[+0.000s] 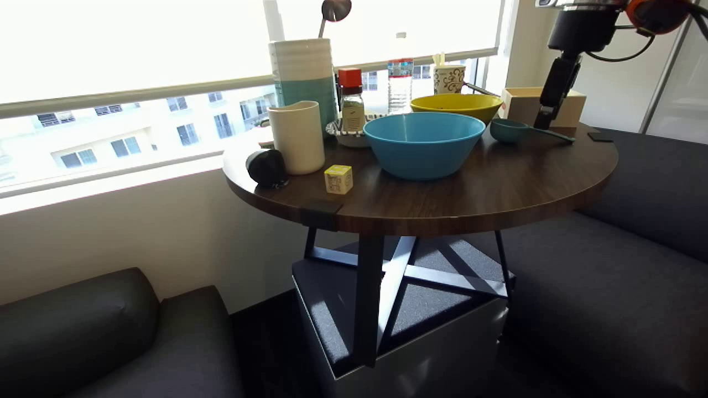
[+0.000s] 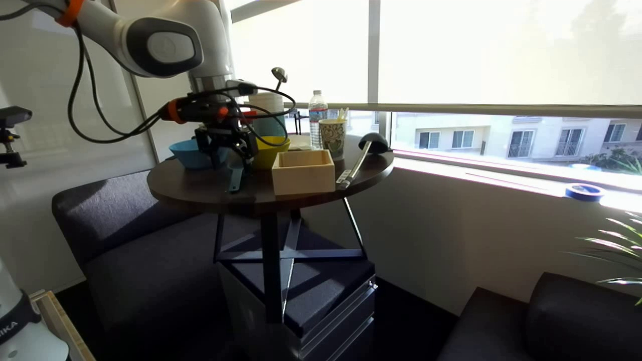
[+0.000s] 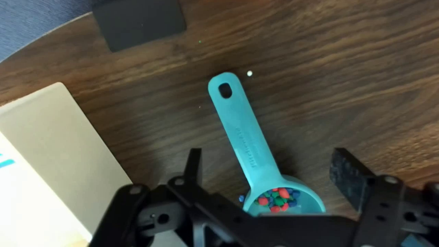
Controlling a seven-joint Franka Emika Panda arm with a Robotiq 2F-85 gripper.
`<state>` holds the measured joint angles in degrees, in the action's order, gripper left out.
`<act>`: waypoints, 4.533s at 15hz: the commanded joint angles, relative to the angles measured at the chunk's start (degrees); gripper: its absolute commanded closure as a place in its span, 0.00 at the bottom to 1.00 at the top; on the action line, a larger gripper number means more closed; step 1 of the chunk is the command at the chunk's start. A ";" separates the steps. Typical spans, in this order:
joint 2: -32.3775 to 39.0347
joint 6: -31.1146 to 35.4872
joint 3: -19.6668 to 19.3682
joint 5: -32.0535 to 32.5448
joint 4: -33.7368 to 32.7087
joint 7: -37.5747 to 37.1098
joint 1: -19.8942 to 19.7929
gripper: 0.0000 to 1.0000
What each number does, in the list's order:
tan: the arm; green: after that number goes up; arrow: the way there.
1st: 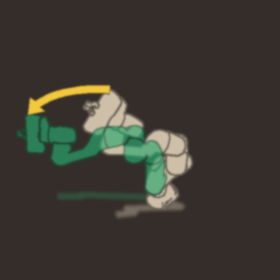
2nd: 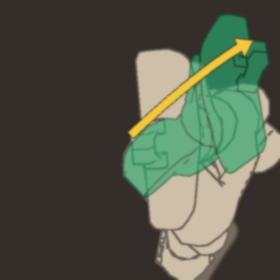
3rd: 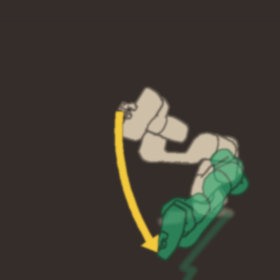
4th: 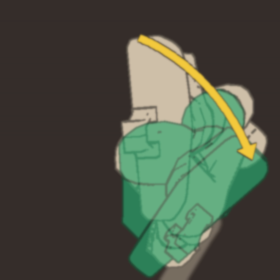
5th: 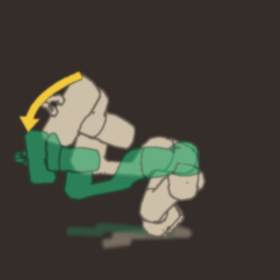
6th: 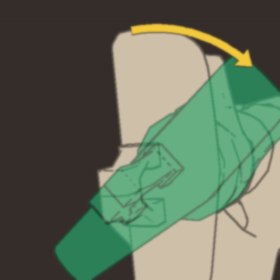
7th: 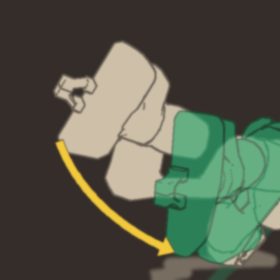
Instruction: Put some of the contents of the yellow bowl onto the blue ladle on the table and then pour the contents of the blue ladle into the blue bowl
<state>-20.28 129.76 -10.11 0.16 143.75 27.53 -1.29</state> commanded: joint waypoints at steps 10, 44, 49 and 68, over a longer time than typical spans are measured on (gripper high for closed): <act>2.63 4.55 -0.07 0.37 0.20 3.35 0.15 0.61; -7.69 -7.50 6.19 14.66 -0.86 0.10 0.88 0.94; -6.92 -9.11 7.99 13.86 -4.55 -1.24 2.70 0.94; 6.14 -23.32 9.11 -9.17 -20.52 5.70 13.50 0.94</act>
<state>-18.42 110.39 0.05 -3.53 127.89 30.66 12.27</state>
